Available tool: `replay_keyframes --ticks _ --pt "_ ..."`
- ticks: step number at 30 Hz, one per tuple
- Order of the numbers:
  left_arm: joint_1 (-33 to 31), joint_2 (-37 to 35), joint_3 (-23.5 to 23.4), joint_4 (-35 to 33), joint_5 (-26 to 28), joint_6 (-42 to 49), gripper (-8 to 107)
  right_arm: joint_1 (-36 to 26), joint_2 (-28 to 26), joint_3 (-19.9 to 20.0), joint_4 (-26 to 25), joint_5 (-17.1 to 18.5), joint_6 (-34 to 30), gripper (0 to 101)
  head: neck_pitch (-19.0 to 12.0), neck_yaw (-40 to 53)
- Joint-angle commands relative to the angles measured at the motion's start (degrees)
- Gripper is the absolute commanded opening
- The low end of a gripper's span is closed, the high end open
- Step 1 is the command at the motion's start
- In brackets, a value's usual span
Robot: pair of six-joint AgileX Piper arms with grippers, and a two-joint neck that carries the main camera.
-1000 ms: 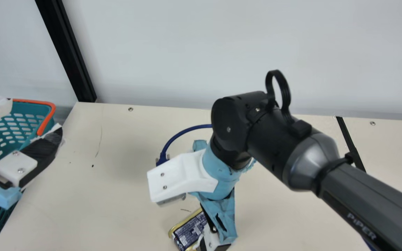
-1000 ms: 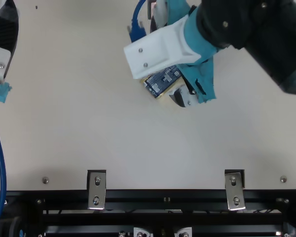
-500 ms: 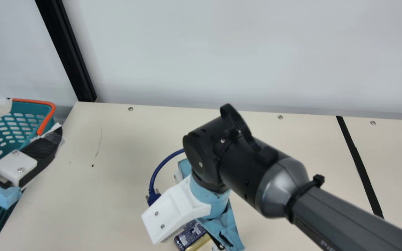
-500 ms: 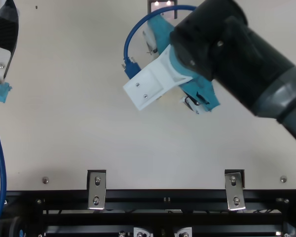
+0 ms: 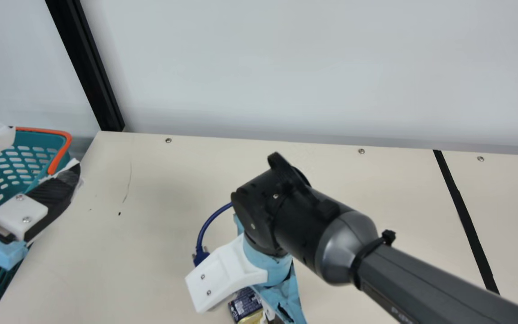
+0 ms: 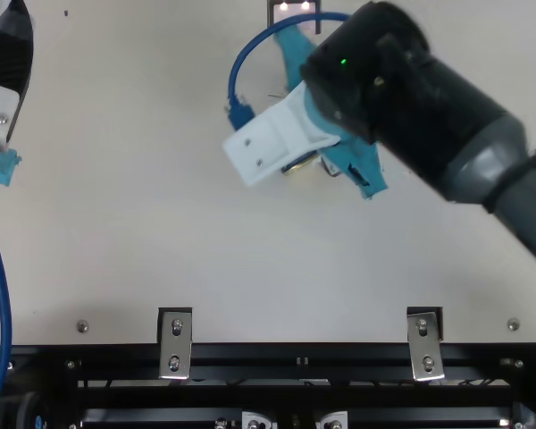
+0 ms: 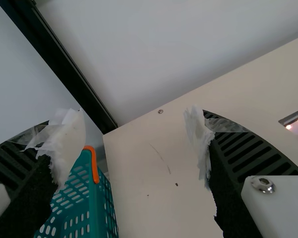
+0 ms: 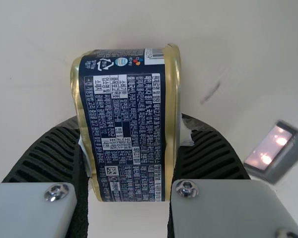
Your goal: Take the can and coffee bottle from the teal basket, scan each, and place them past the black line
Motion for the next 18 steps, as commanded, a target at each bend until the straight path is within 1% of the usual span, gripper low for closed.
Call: replay_keyframes --ticks 1,6,9,13,18 --pt "0.0 0.0 0.0 0.0 0.0 0.0 90 -1.1 -1.1 -1.2 1.0 0.0 1.5 0 -0.4 0.0" --pt "0.0 0.0 0.0 0.0 0.0 0.0 90 -4.2 -2.8 -4.2 1.8 1.6 5.5 0 -0.4 -0.2" --pt "0.0 0.0 0.0 0.0 0.0 0.0 90 -7.1 -3.6 -4.9 1.0 2.3 9.3 0 -0.2 -3.0" --pt "0.0 0.0 0.0 0.0 0.0 0.0 90 -11.9 -5.7 -3.2 -0.4 2.4 14.7 0 0.1 -9.4" --pt "0.0 0.0 0.0 0.0 0.0 0.0 90 -19.2 -9.7 1.5 -2.5 2.1 20.8 0 0.1 -18.0"
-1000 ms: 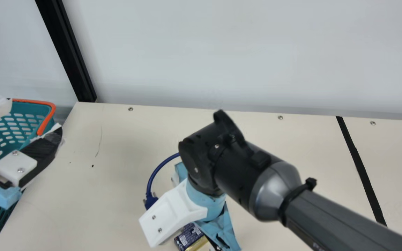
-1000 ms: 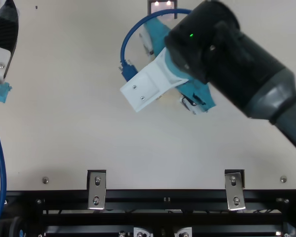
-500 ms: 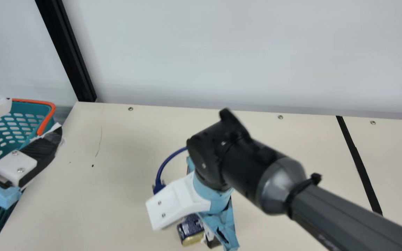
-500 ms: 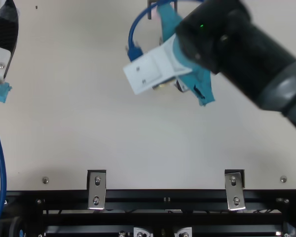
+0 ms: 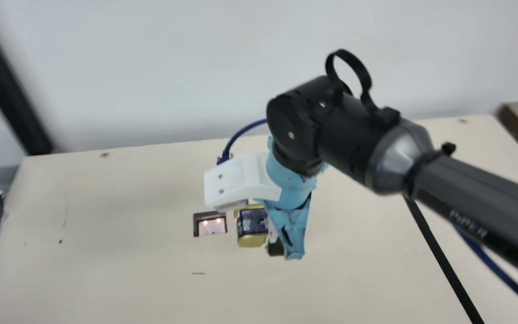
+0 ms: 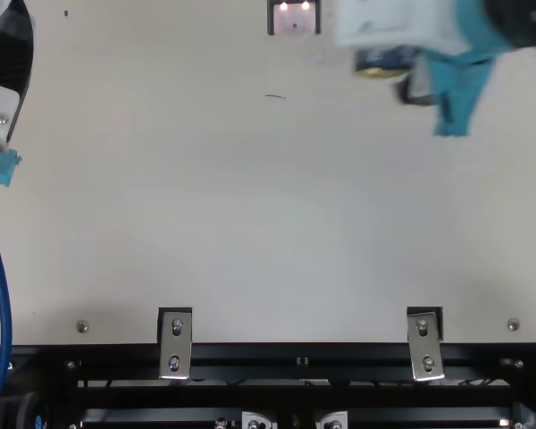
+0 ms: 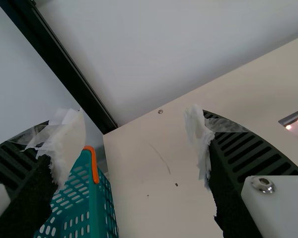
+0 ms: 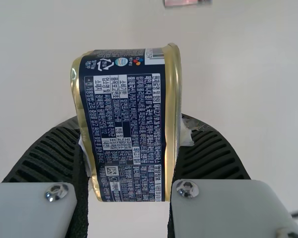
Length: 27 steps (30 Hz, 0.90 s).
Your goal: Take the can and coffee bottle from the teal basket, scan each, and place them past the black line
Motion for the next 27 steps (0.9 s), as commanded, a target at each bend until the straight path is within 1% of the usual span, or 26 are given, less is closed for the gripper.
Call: replay_keyframes --ticks 1,7,14,20,27 --pt "0.0 0.0 0.0 0.0 0.0 0.0 90 -4.6 -2.0 2.6 -0.7 -0.3 3.3 0 -0.2 -2.9" --pt "0.0 0.0 0.0 0.0 0.0 0.0 90 -14.5 -7.3 9.2 -2.1 -1.0 8.5 0 -1.1 -13.5" --pt "0.0 0.0 0.0 0.0 0.0 0.0 90 -26.6 -12.3 15.5 -2.2 -2.1 11.0 0 -3.1 -25.4" --pt "0.0 0.0 0.0 0.0 0.0 0.0 90 -37.1 -14.5 19.6 -3.1 -3.9 12.4 0 -3.1 -25.4" --pt "0.0 0.0 0.0 0.0 0.0 0.0 90 -49.2 -14.0 22.6 -3.5 -5.9 12.3 0 -3.1 -25.4"
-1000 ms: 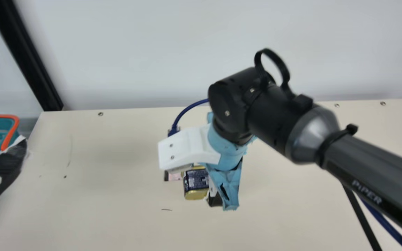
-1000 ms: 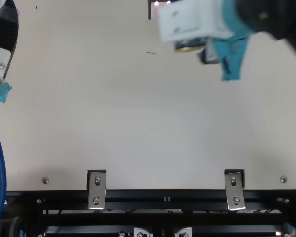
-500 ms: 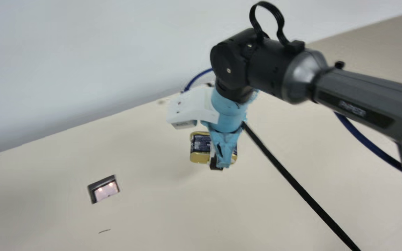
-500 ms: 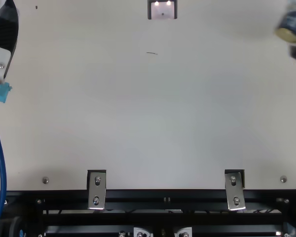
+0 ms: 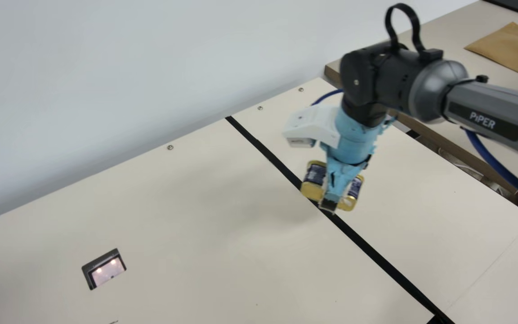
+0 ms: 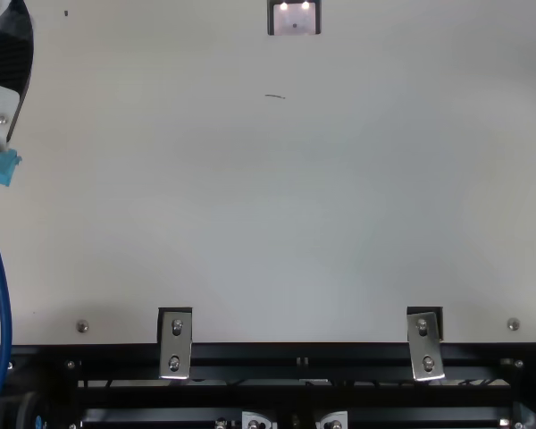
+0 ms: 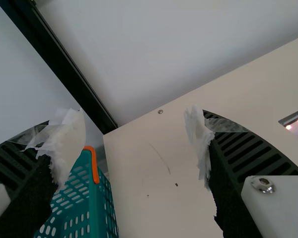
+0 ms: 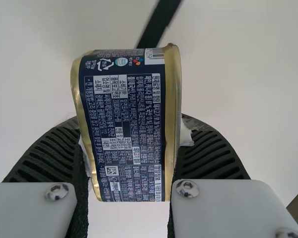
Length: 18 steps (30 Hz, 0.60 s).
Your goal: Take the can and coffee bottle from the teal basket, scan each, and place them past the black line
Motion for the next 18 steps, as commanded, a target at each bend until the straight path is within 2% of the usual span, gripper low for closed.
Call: replay_keyframes --ticks 1,9,18 --pt "0.0 0.0 0.0 0.0 0.0 0.0 90 -6.1 0.5 0.5 0.0 -0.5 -0.2 0 -1.6 -1.1" --pt "0.0 0.0 0.0 0.0 0.0 0.0 90 -15.1 3.2 1.7 -1.7 -3.2 0.2 0 -1.6 -1.1" --pt "0.0 0.0 0.0 0.0 0.0 0.0 90 -19.0 5.5 4.1 -3.3 -6.8 1.5 0 -1.6 -1.1"
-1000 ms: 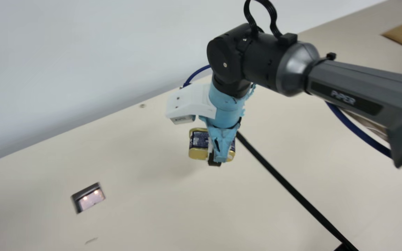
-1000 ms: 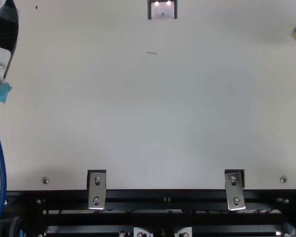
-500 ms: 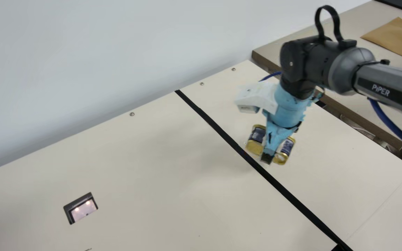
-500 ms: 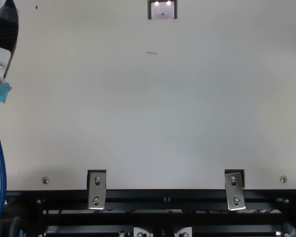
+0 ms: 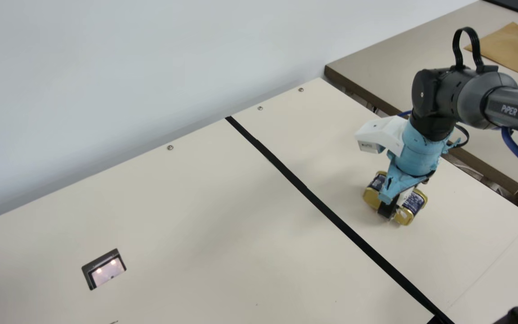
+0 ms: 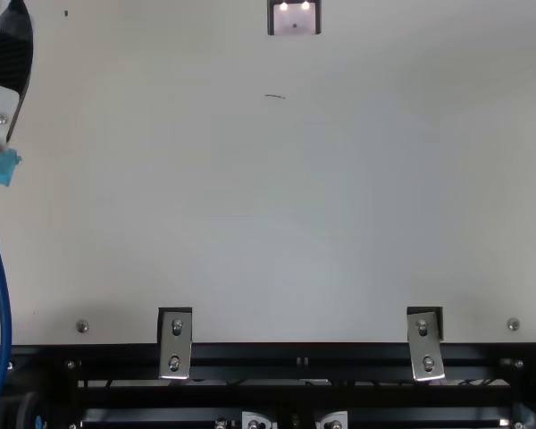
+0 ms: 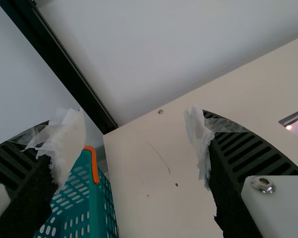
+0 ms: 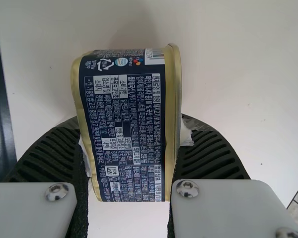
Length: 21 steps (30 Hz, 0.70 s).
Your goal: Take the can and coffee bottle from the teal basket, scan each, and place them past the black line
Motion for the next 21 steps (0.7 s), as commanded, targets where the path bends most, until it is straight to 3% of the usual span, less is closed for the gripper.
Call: replay_keyframes --ticks 1,2,11,21 --pt "0.0 0.0 0.0 0.0 0.0 0.0 90 -0.3 0.3 0.4 -0.1 -0.8 0.4 26 -1.6 -1.1" --pt "0.0 0.0 0.0 0.0 0.0 0.0 90 -0.5 0.4 0.5 -0.3 -1.1 0.9 101 -1.6 -1.1" --pt "0.0 0.0 0.0 0.0 0.0 0.0 90 2.2 -4.5 1.5 -4.9 -1.2 7.8 101 -1.6 -1.1" --pt "0.0 0.0 0.0 0.0 0.0 0.0 90 11.9 -12.4 -0.8 -6.1 2.4 16.2 101 -1.6 -1.1"
